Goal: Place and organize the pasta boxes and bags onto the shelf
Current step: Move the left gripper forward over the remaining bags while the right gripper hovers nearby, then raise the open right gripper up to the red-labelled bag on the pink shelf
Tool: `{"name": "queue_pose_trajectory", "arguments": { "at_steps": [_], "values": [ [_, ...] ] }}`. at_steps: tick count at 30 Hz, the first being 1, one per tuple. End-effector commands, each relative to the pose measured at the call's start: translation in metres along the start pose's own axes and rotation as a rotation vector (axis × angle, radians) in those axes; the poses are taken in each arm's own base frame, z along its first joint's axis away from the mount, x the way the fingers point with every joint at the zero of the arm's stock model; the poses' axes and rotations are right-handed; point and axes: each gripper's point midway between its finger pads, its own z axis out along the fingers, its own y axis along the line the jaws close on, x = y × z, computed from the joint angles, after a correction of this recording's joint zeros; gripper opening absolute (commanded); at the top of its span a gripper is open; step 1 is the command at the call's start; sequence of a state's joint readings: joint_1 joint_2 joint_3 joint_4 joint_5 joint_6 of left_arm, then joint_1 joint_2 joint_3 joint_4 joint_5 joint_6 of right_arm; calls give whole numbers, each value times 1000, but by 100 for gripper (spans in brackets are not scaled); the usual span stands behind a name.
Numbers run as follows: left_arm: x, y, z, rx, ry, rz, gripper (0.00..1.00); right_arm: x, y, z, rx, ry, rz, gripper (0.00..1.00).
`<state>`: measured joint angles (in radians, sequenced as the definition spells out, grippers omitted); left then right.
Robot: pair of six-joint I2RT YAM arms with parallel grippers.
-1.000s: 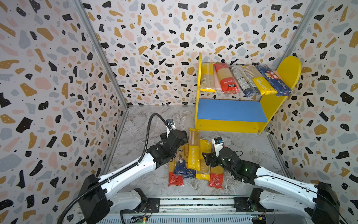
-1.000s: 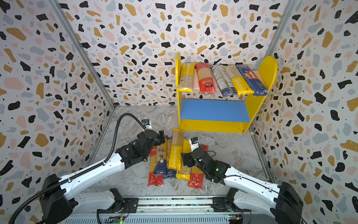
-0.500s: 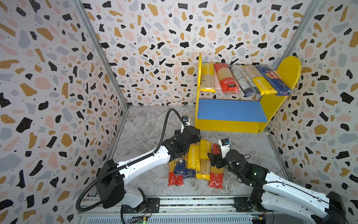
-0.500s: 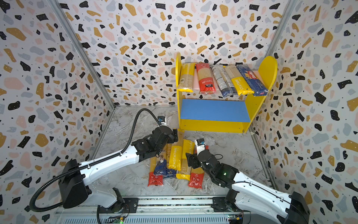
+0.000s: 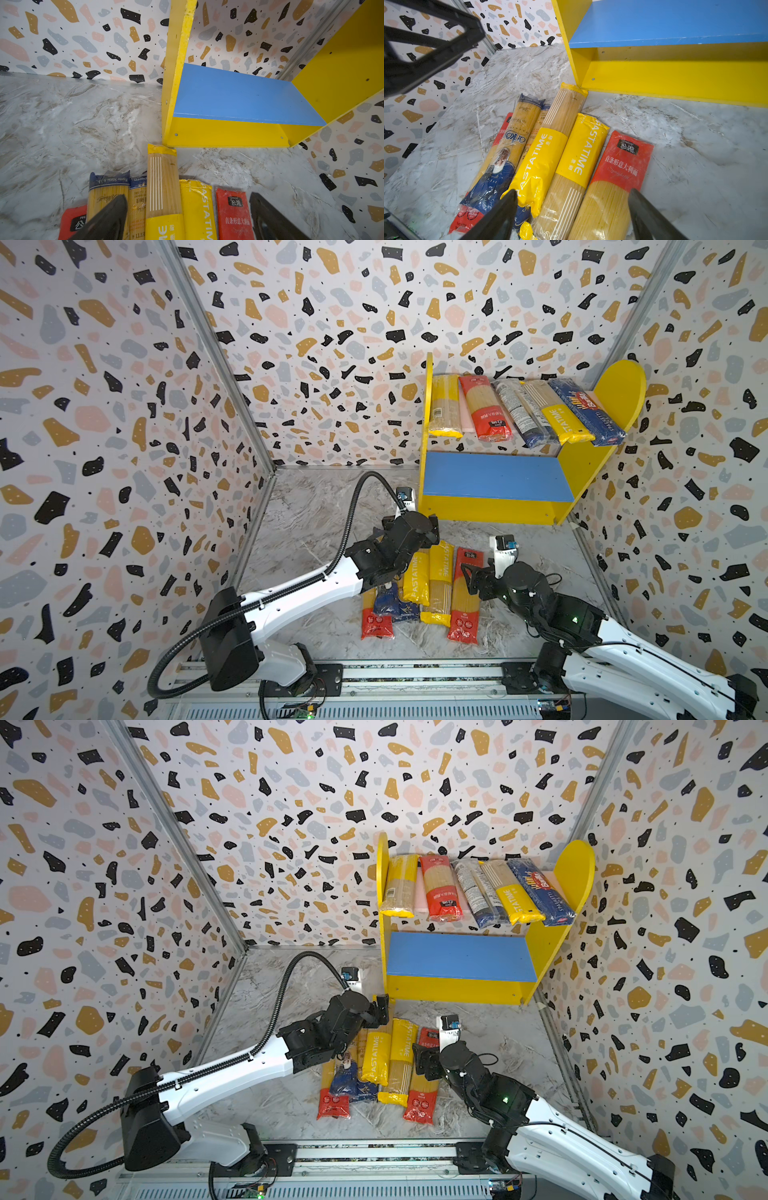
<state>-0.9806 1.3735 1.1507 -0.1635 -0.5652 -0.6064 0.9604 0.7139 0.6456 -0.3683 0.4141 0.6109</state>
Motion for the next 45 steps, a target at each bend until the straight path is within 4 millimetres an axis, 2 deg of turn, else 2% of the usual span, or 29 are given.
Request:
{"name": "queue_pose_trajectory", "arguments": {
  "at_steps": [1, 7, 10, 14, 20, 24, 32, 35, 39, 41, 45],
  "values": [
    [3, 17, -19, -30, -24, 5, 91, -2, -8, -1, 60, 18, 23, 84],
    [56, 57, -38, -78, 38, 12, 91, -10, -16, -5, 129, 16, 21, 84],
    [78, 77, -45, -85, 56, -9, 91, -12, -12, -3, 131, 32, 42, 84],
    [99, 95, -51, -82, 65, -36, 92, -6, -5, 3, 103, 55, 96, 84],
    [113, 108, -53, -93, 60, -42, 92, 8, 4, 17, 89, 116, 105, 84],
    [114, 110, -50, -111, 62, -23, 93, 17, 8, 31, 96, 146, 88, 84],
    [112, 116, -52, -148, 55, 0, 94, 13, 13, 53, 95, 163, 62, 84],
    [106, 116, -55, -143, 33, -14, 94, -16, 19, 40, 89, 92, 37, 84],
    [97, 112, -56, -138, 19, -11, 94, -72, 19, 20, 71, -14, 15, 84],
    [91, 110, -57, -140, 12, 0, 94, -91, 20, 16, 73, -46, 3, 84],
    [68, 102, -59, -145, -22, 24, 94, -132, 20, 4, 128, -143, -32, 84]
  ]
}}
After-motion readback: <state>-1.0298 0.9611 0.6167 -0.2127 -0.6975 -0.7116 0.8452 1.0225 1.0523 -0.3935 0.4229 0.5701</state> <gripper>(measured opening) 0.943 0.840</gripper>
